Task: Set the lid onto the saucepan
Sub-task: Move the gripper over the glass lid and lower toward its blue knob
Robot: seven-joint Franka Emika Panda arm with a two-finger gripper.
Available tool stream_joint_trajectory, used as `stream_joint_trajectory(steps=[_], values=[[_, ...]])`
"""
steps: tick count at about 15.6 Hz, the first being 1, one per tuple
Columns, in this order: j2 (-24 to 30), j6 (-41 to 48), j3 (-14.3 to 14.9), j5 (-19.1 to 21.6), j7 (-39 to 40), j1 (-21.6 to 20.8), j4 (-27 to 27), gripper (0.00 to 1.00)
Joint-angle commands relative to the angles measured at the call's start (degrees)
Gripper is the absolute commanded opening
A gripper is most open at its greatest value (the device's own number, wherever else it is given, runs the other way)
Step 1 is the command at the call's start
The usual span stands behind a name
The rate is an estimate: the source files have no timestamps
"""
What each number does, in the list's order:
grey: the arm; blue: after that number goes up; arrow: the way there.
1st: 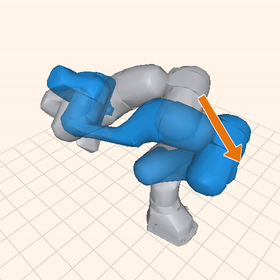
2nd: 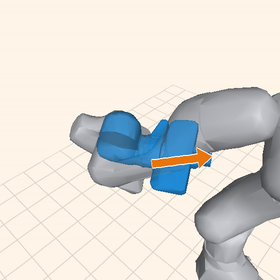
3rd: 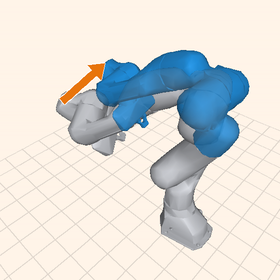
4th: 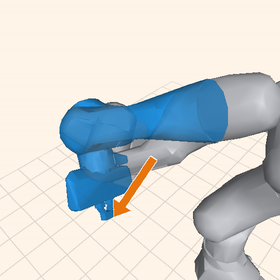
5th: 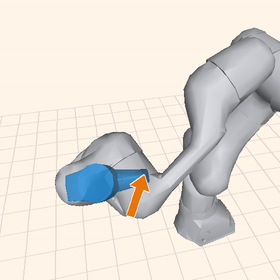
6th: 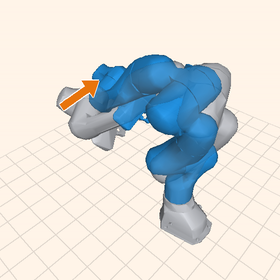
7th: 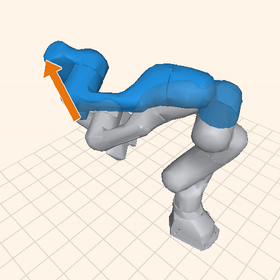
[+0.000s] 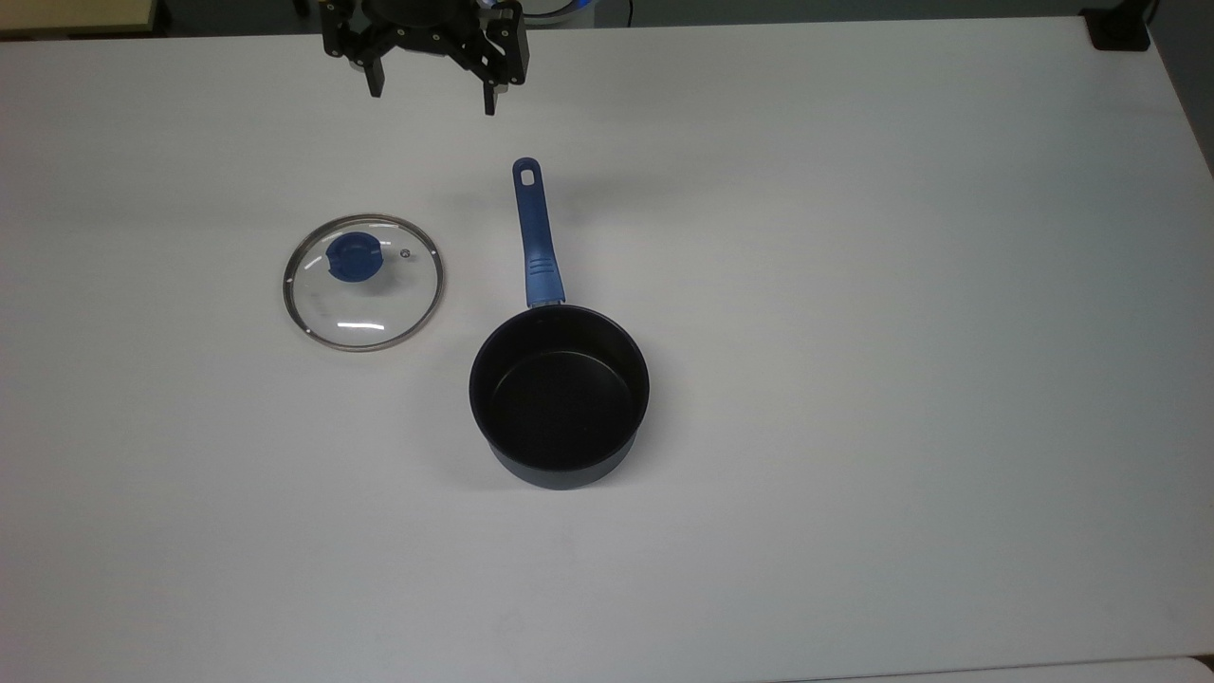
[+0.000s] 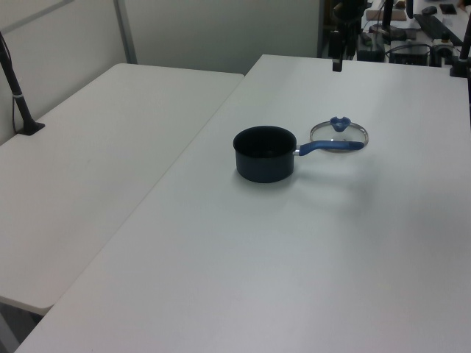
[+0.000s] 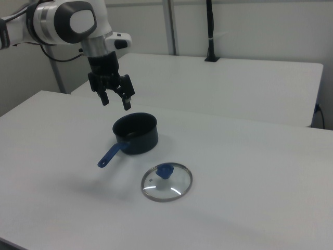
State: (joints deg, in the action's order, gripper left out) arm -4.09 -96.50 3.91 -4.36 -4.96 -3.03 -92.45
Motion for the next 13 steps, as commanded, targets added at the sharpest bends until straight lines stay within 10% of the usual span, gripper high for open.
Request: stream_joint_trajectory(steps=[1, 9, 13], values=[[0.9, -1.7, 0.7, -0.9, 2.9, 0.0, -1.3, 1.0], [-0.4, -1.8, 0.7, -0.8, 36.0, 9.3, -3.8, 1.0], [-0.8, -10.1, 0.7, -0.6, 38.7, 12.7, -9.8, 1.0]])
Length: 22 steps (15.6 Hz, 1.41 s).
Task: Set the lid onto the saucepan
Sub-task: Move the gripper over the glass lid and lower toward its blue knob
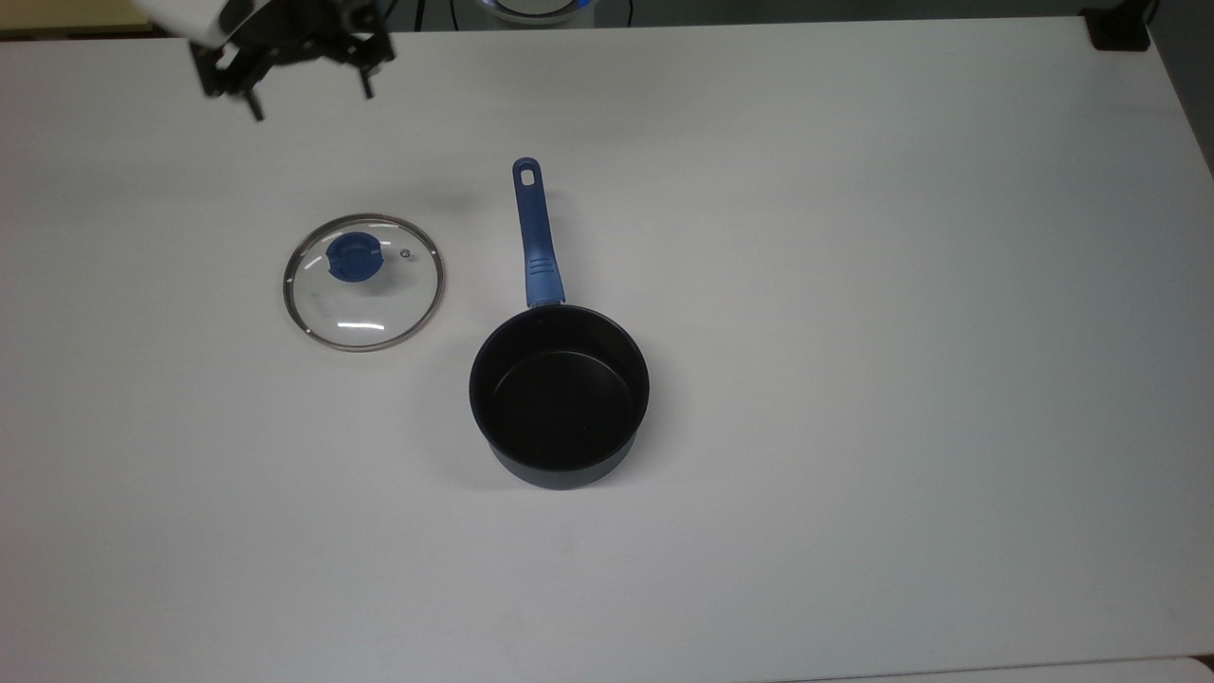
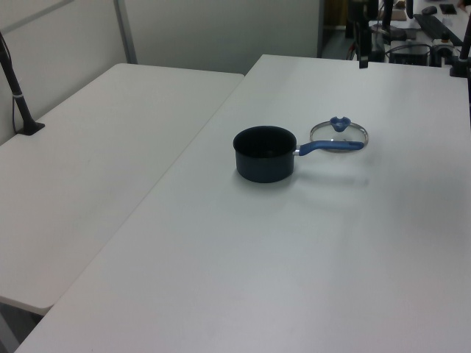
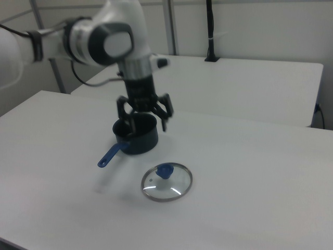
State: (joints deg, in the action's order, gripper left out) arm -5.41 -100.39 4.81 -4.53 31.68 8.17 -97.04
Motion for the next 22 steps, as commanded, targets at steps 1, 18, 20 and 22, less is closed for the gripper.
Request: stream_joint_trajectory(steps=[1, 18, 20, 22], values=[[-0.1, -7.6, -0.2, -0.4, 2.1, 2.1, -6.7, 1.0], [-10.9, -24.8, -0.7, 3.0, -5.2, 2.4, -11.3, 1.0], [-11.1, -26.2, -0.8, 4.1, -5.3, 2.2, -11.5, 1.0], [-12.1, -26.3, -1.0, 4.2, -5.3, 2.1, -11.2, 1.0]])
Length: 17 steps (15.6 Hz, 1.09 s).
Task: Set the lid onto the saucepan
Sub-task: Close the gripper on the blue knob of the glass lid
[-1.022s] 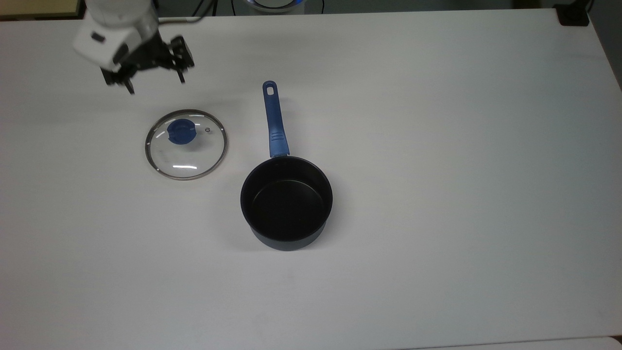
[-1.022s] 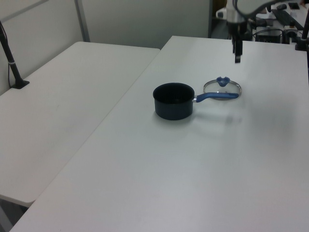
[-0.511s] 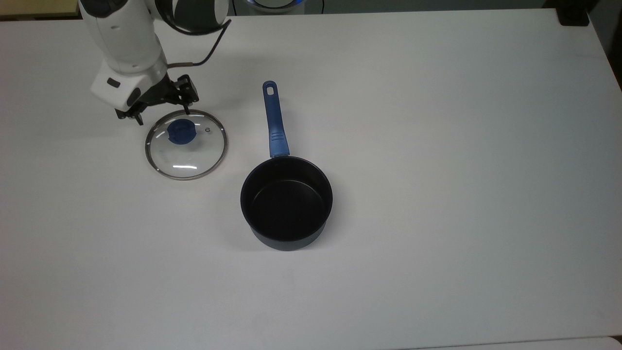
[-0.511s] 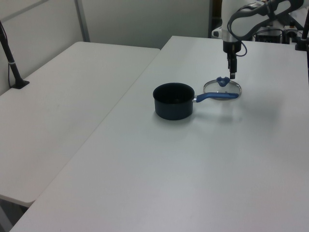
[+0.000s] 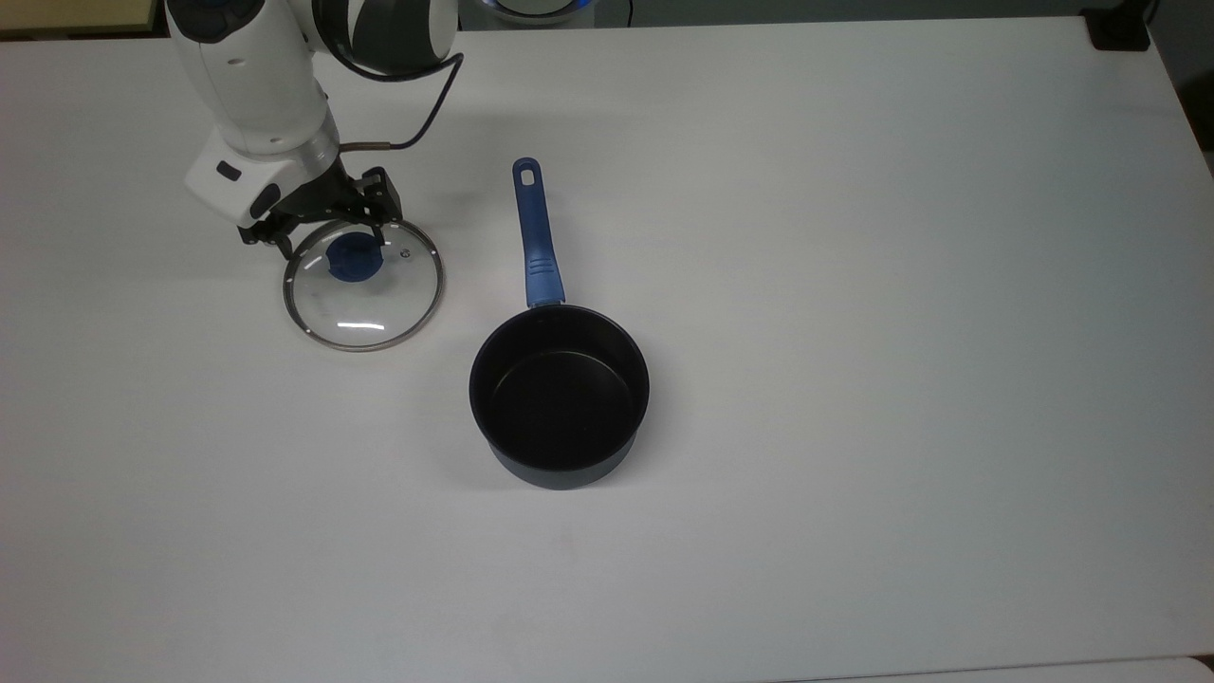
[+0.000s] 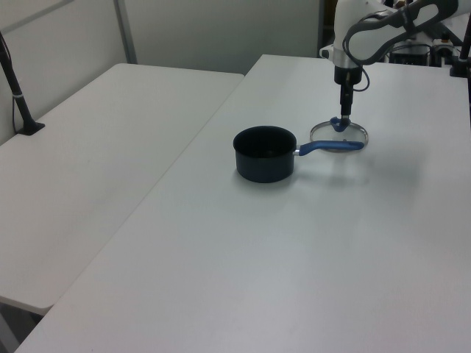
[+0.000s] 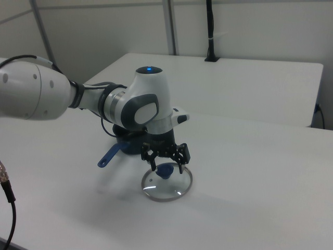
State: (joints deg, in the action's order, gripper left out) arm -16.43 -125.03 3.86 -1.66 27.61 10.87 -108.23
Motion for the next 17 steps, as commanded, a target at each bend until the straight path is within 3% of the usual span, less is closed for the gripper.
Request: stream_joint_trajectory(steps=[1, 8, 13, 17], values=[[-1.1, -2.1, -0.2, 1.3, -1.2, -0.6, 0.2, 1.0], [-1.8, -2.5, -0.5, 1.4, -1.3, -1.4, -0.1, 0.97], [-1.7, -3.1, -0.5, 1.4, -1.2, -1.4, -0.2, 0.73], [-1.4, -2.5, -0.5, 1.4, -1.2, -1.0, -0.3, 0.72]])
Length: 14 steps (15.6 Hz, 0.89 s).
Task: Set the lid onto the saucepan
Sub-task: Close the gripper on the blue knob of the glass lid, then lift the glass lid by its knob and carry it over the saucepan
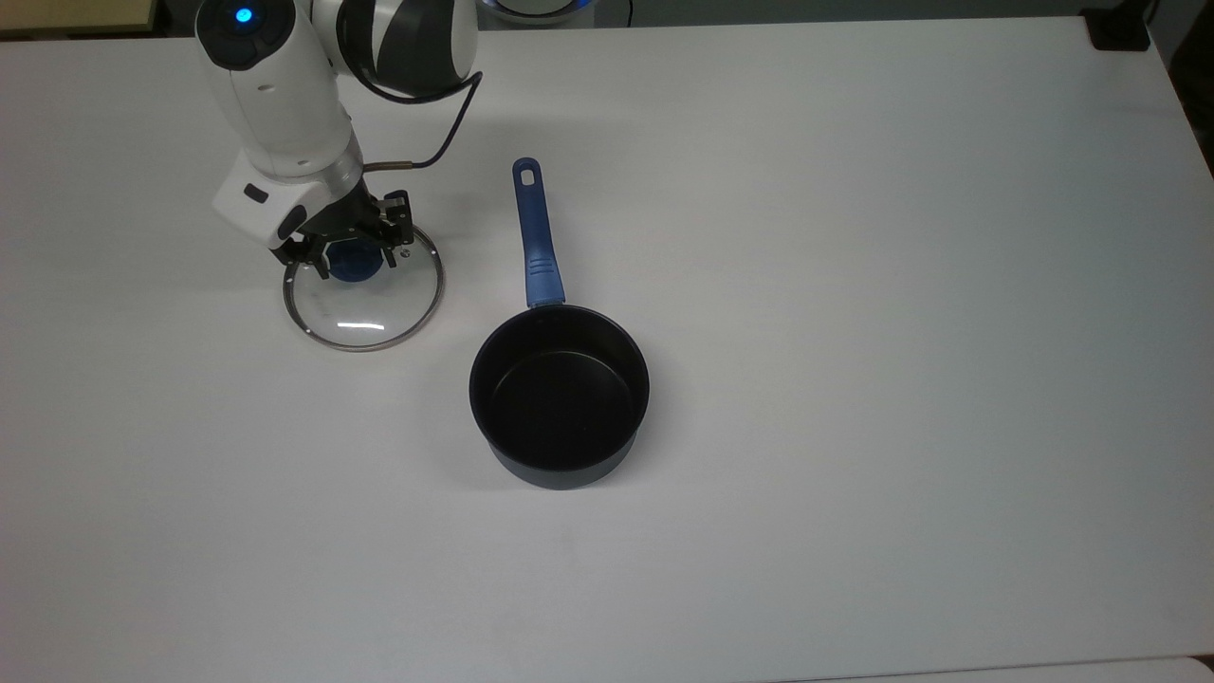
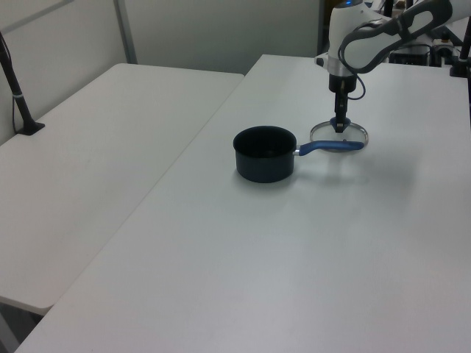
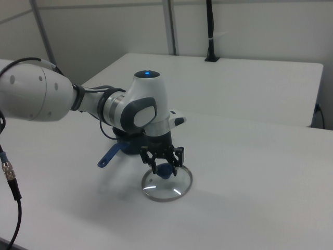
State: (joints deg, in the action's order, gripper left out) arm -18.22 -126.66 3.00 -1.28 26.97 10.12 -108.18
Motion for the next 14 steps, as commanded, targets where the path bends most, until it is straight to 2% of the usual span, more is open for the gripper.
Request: stream_joint_trajectory(steps=[1, 2, 6, 11, 14], values=[[0.4, -0.9, 0.3, 1.0, -0.6, -0.3, -0.5, 0.72], [0.4, -0.8, 0.3, 1.0, -0.6, -0.2, -0.4, 0.62], [1.3, 1.1, 0.3, 1.2, -0.7, 0.0, 0.6, 0.52], [1.3, 5.9, 0.3, 1.1, -4.3, -0.3, 7.3, 0.52], [0.5, 10.4, 0.2, 1.3, -8.9, -2.4, 14.0, 0.52]])
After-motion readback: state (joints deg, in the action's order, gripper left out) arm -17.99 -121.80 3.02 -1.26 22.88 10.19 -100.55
